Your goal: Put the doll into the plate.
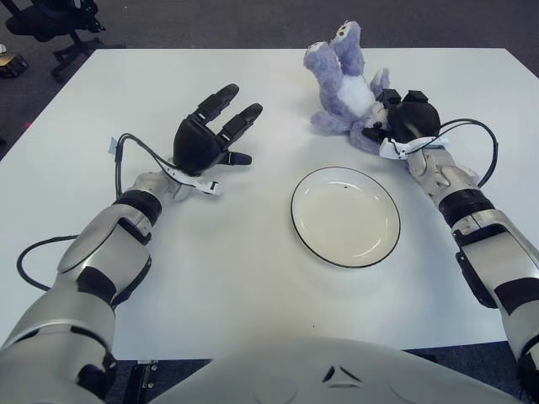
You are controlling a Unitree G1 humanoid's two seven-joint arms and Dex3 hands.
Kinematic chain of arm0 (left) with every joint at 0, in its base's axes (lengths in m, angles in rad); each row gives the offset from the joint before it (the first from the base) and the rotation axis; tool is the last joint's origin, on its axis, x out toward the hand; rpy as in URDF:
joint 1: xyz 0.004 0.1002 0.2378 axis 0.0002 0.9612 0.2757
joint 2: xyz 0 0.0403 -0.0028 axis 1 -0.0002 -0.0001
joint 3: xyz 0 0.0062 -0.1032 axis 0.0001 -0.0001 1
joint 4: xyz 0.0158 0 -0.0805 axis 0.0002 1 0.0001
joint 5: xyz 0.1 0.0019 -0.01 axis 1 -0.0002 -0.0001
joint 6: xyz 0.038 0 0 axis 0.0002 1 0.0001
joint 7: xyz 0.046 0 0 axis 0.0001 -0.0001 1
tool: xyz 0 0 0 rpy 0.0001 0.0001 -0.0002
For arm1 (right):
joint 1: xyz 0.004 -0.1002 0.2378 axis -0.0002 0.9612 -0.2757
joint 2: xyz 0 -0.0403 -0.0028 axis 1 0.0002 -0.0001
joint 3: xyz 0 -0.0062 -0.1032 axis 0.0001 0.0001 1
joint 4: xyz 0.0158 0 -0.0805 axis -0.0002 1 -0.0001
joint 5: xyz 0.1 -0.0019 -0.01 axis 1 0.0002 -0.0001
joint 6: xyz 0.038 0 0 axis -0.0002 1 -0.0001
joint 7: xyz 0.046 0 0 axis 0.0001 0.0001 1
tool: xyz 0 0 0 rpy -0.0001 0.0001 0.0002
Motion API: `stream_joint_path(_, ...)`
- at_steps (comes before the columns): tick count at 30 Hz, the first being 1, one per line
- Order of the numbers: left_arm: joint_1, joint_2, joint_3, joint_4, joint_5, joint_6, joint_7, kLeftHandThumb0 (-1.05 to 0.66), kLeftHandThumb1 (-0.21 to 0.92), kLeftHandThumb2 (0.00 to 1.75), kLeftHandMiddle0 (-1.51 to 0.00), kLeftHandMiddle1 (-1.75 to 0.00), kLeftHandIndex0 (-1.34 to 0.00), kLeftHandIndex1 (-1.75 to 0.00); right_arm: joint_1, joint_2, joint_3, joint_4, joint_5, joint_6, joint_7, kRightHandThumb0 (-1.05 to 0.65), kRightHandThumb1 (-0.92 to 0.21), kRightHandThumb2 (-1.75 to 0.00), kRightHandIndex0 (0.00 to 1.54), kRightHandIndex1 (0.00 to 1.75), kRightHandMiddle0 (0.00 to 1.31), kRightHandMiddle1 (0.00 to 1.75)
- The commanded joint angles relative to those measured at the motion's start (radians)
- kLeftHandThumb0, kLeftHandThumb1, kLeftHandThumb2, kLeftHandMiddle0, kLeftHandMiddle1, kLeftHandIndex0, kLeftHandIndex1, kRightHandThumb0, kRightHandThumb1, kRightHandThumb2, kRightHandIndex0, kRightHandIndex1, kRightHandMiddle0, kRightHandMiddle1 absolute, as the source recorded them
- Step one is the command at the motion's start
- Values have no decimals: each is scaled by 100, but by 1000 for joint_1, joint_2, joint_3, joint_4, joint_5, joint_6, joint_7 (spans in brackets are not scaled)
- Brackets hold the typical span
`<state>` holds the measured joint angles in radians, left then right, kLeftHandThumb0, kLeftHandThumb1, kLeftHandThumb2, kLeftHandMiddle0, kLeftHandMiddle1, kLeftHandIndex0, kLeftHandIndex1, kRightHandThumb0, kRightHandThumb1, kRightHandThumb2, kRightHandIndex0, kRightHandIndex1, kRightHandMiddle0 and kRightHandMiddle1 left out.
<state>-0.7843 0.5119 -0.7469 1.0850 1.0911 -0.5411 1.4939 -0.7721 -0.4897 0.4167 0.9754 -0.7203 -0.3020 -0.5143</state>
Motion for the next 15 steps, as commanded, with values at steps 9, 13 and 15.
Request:
stream_joint_path(9, 59, 36, 37, -24, -40, -5, -31, -30, 92, 30, -61, -2, -64, -12, 12, -25, -26, 35, 39, -101, 9, 0, -25, -139, 63, 175, 47, 172)
stream_joint_path(13, 62, 37, 42, -29, -39, -4, -36, -30, 92, 30, -61, -2, -64, -12, 11, -25, -27, 38, 39, -104, 9, 0, -25, -140, 63, 175, 47, 173)
stream_joint_path(15, 74, 40, 55, -27, -51, -4, -43, -31, 92, 30, -61, -2, -64, -12, 7, -36, -34, 31, 43, -111, 12, 0, -27, -137, 61, 175, 44, 174)
